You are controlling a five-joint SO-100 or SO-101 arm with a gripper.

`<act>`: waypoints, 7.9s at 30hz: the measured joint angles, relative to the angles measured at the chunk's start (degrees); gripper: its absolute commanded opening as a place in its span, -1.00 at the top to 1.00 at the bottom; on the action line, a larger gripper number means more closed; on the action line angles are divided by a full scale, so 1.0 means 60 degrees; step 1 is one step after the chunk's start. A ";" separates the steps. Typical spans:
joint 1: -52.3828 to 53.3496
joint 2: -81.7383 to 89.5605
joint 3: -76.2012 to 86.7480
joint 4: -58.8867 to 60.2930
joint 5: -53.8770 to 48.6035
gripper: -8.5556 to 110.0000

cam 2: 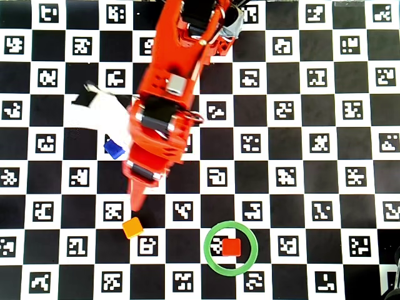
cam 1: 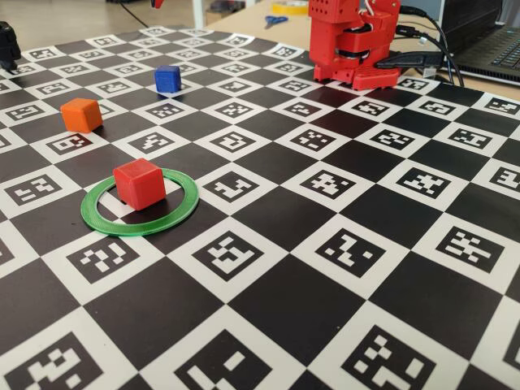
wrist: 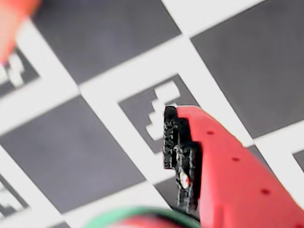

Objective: Grab the red cube then put it in the green circle then put the blue cube on top and finally the orange cube on top

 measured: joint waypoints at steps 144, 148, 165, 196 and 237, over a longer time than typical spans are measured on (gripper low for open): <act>-0.1304 -0.0132 0.3384 -0.1465 -0.0762 0.78; -0.2432 -0.0132 0.2813 -0.0967 -0.0337 0.78; -0.5010 -0.1509 -0.0864 0.0073 -0.0146 0.79; -0.5903 -0.6416 -0.6680 0.0293 -0.0439 0.81; -0.5171 -0.7939 -0.7661 -0.0718 -0.0557 0.83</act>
